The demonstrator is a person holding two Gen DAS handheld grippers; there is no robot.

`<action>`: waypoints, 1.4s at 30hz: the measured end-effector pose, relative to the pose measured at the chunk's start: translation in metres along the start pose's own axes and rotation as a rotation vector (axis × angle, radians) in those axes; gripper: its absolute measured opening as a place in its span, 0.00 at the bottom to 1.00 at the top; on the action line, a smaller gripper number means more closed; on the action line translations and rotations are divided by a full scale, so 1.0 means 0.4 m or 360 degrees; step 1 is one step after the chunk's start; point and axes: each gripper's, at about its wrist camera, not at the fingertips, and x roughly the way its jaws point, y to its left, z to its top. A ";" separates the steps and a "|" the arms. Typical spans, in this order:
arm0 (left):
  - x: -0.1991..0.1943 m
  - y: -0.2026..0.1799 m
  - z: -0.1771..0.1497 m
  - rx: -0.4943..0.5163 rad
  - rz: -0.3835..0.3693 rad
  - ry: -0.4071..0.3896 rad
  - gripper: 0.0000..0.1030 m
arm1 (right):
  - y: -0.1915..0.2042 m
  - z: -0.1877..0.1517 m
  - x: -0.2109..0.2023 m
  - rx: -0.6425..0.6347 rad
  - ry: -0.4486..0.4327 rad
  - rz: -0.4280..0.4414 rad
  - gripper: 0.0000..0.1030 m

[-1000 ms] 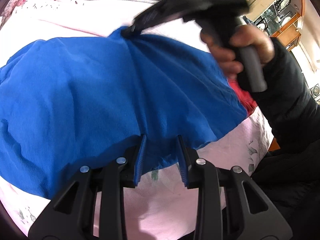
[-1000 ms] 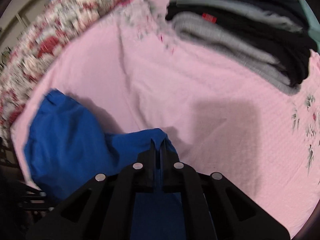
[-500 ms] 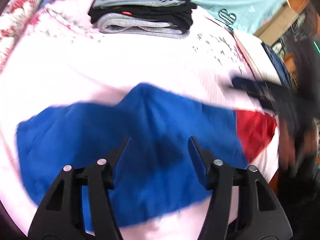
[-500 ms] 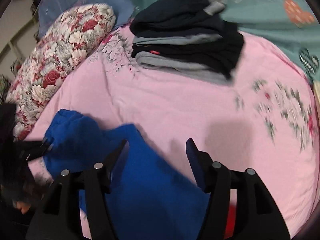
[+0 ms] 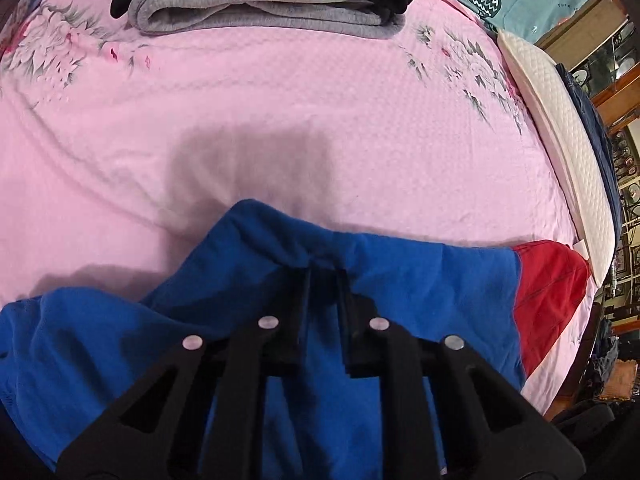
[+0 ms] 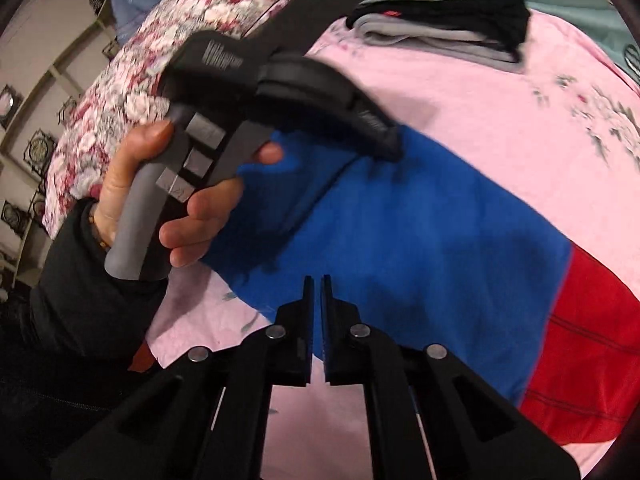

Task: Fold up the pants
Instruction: 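Grasp the red leg cuffs with the right tool and lift them toward the waistband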

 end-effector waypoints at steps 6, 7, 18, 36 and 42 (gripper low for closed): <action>-0.002 0.009 0.004 0.0019 -0.0042 -0.0008 0.13 | 0.003 -0.010 0.066 0.0054 0.0158 -0.0045 0.04; -0.002 0.010 0.004 0.0025 -0.0048 -0.0010 0.13 | -0.007 -0.010 0.047 0.0084 0.0130 -0.0059 0.04; -0.003 0.015 0.000 0.0026 -0.0074 -0.0033 0.13 | -0.430 -0.311 -0.397 0.1146 -0.0455 -0.0624 0.44; -0.052 -0.126 -0.254 0.0154 -0.0176 0.0101 0.14 | -0.717 -0.437 -0.304 0.1430 -0.0501 0.0080 0.47; -0.047 -0.121 -0.259 0.0111 -0.0178 0.0089 0.17 | -0.738 -0.423 -0.287 0.1452 -0.0526 0.0127 0.26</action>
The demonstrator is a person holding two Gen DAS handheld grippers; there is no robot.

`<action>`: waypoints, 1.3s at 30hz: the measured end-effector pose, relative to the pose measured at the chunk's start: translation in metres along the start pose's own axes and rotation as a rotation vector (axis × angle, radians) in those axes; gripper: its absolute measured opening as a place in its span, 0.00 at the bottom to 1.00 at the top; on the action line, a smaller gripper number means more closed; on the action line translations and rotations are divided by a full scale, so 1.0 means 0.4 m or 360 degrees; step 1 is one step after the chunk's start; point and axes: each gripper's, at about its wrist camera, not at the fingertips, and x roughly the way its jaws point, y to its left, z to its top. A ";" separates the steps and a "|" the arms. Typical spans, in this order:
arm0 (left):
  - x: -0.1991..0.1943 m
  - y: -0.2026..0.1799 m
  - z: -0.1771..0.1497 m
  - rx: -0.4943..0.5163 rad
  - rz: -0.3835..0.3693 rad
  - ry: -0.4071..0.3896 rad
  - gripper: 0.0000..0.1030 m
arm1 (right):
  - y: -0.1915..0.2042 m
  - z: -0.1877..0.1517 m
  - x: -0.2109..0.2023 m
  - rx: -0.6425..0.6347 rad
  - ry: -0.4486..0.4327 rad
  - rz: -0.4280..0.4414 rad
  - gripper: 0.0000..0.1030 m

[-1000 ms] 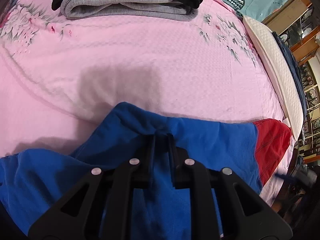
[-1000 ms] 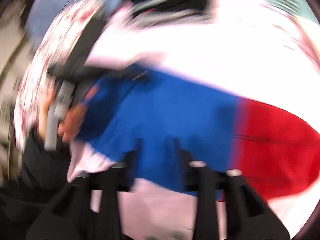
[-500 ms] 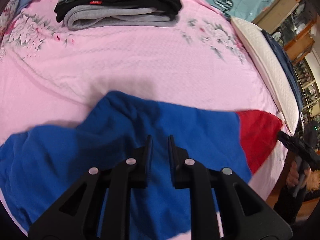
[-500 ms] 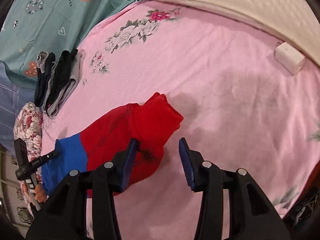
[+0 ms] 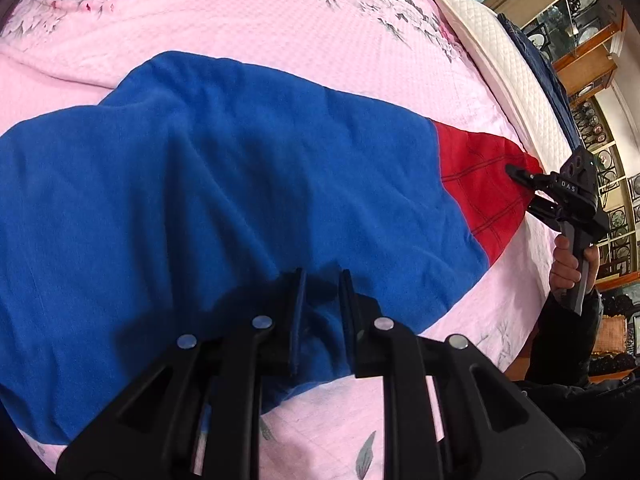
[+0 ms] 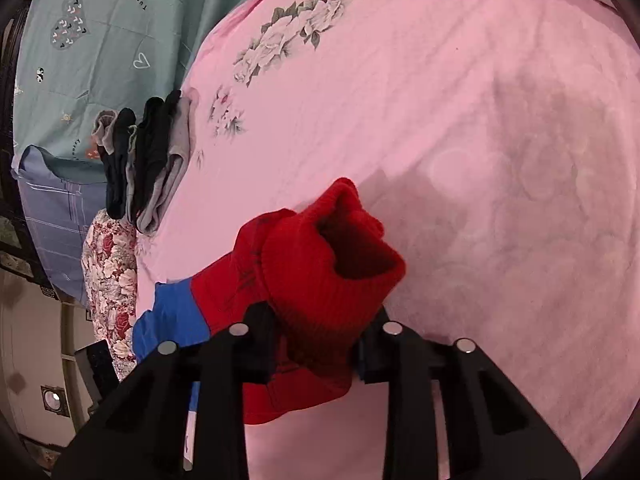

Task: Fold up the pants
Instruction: 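Grasp the red leg cuffs with the right tool and lift them toward the waistband, then lay the red cuffs onto the blue waistband with the right tool, folding the pants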

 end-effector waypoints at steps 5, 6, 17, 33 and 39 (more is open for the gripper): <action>-0.019 -0.072 0.024 0.0113 0.0058 -0.0016 0.17 | 0.043 -0.011 -0.053 -0.0085 -0.0079 -0.0031 0.22; -0.023 -0.098 0.035 0.0146 0.0033 -0.0019 0.17 | 0.054 -0.016 -0.065 -0.0111 -0.0094 -0.0041 0.22; 0.132 -0.363 0.139 0.0308 -0.0284 0.0020 0.26 | 0.168 -0.074 -0.160 -0.0389 -0.0221 -0.0074 0.22; -0.085 -0.076 0.019 0.0068 0.0084 -0.0294 0.27 | 0.308 -0.106 -0.129 -0.0550 -0.0259 -0.0227 0.22; -0.180 0.242 -0.063 -0.0363 0.0301 -0.0332 0.21 | 0.449 -0.142 -0.071 -0.0703 -0.0234 -0.0194 0.22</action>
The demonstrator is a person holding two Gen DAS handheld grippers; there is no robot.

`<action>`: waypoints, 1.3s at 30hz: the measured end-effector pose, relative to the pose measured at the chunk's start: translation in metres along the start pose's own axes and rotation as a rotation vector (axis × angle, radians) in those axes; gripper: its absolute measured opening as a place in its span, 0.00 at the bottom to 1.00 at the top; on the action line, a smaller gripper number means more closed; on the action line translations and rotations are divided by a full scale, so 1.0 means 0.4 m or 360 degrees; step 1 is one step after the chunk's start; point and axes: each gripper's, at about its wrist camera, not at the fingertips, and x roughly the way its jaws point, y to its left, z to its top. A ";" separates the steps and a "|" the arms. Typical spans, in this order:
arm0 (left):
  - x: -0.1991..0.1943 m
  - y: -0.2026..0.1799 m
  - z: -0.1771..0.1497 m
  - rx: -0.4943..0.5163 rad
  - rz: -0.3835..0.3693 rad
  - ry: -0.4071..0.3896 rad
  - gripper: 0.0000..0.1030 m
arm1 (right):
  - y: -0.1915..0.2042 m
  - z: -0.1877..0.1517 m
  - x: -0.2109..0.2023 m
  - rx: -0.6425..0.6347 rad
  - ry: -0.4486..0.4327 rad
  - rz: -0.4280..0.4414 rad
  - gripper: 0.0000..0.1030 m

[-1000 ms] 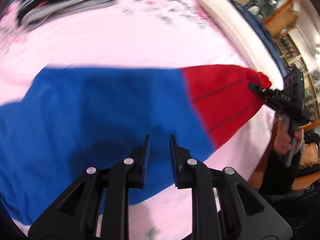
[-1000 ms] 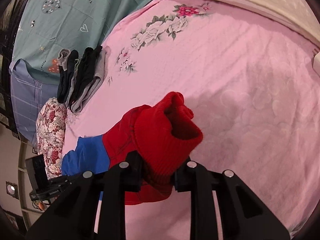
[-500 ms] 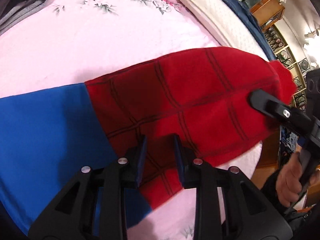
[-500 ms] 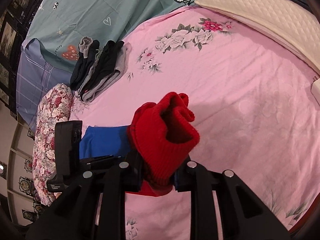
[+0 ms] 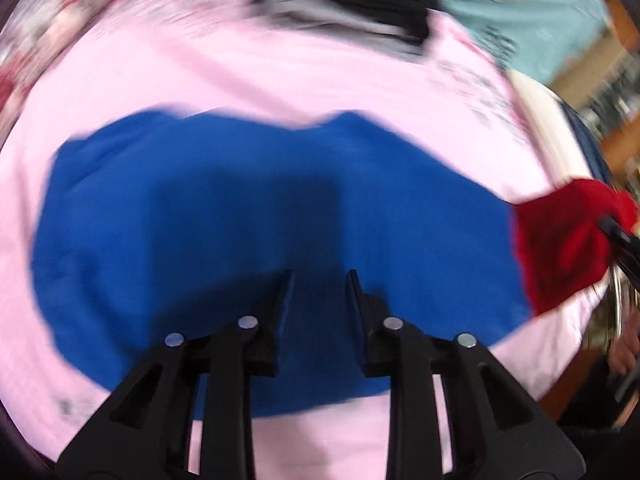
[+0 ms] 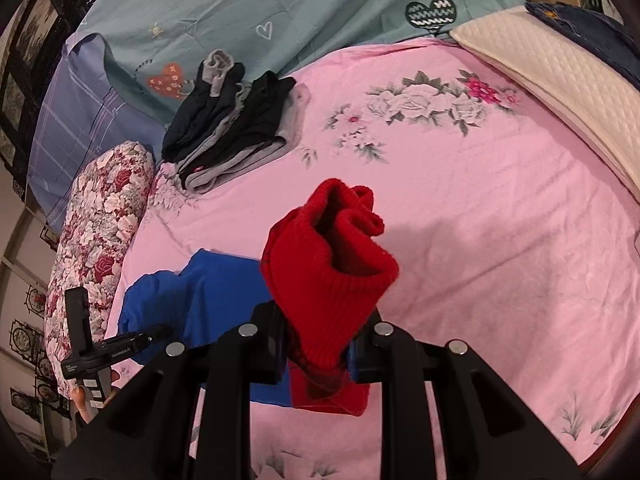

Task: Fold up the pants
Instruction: 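Lay the red cuffs onto the blue waistband with the right tool, folding the pants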

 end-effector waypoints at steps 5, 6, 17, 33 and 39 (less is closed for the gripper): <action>0.002 0.102 -0.007 -0.0072 -0.0171 0.0014 0.12 | 0.165 0.001 0.098 -0.0282 0.0069 -0.0200 0.22; 0.002 0.099 -0.008 -0.0060 -0.0175 0.0010 0.12 | 0.195 -0.001 0.130 -0.0339 0.0096 -0.0257 0.22; 0.024 0.106 -0.011 -0.0033 -0.0332 -0.0004 0.12 | 0.365 -0.089 0.374 -0.0615 0.0423 -0.0330 0.25; 0.033 0.103 -0.004 -0.0039 -0.0379 0.0001 0.12 | 0.396 -0.066 0.351 -0.0534 0.0514 0.0033 0.13; 0.016 0.115 -0.001 -0.0130 -0.0379 0.0006 0.12 | 0.401 -0.112 0.422 -0.0526 0.0669 0.0032 0.10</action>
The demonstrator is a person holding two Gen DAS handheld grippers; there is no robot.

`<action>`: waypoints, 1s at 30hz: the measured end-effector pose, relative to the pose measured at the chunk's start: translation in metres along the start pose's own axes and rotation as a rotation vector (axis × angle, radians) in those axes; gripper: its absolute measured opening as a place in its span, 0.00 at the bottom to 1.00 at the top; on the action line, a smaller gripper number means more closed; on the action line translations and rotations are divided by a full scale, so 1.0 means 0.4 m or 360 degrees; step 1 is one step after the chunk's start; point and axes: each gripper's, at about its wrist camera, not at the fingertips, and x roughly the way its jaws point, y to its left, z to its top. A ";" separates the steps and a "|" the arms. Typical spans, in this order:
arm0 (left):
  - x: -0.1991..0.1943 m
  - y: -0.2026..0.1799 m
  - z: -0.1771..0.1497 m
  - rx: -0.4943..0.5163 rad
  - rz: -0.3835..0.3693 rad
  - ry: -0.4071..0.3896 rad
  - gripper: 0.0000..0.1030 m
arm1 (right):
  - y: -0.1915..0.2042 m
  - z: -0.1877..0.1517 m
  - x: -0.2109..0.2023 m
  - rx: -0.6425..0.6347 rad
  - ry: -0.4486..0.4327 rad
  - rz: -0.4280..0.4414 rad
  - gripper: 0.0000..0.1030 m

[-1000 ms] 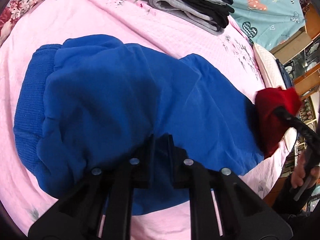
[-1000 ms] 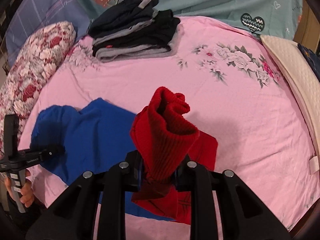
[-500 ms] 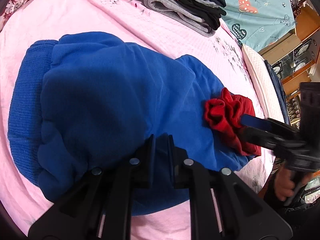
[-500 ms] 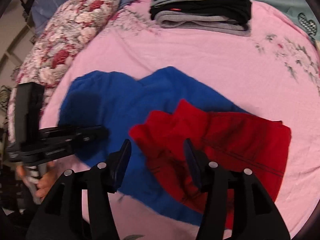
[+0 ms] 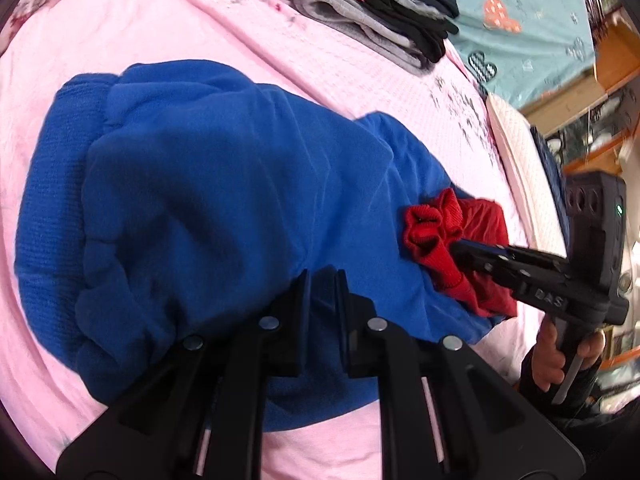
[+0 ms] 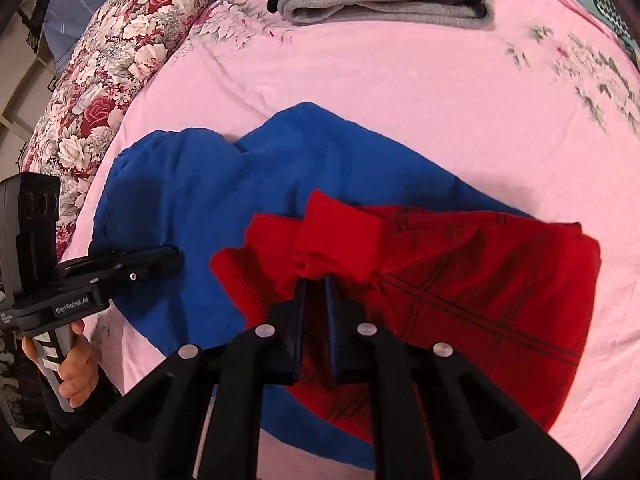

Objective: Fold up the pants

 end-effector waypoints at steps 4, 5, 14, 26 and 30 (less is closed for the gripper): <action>-0.133 -0.017 -0.002 0.0017 0.0084 -0.0247 0.26 | -0.009 -0.019 -0.122 0.0014 -0.0156 0.0080 0.12; -0.178 -0.017 -0.006 0.0008 0.0105 -0.0313 0.33 | -0.014 -0.035 -0.158 0.0009 -0.0219 0.0071 0.12; -0.325 0.063 -0.108 -0.0276 0.0205 -0.0365 0.62 | -0.117 -0.199 -0.296 0.0164 -0.0411 0.0158 0.19; -0.133 0.114 -0.125 -0.0554 0.0112 -0.0138 0.64 | -0.184 -0.327 -0.323 0.0241 -0.0426 0.0204 0.19; -0.119 0.118 -0.092 -0.0560 0.0104 -0.0154 0.75 | -0.209 -0.344 -0.322 0.0303 -0.0429 0.0221 0.19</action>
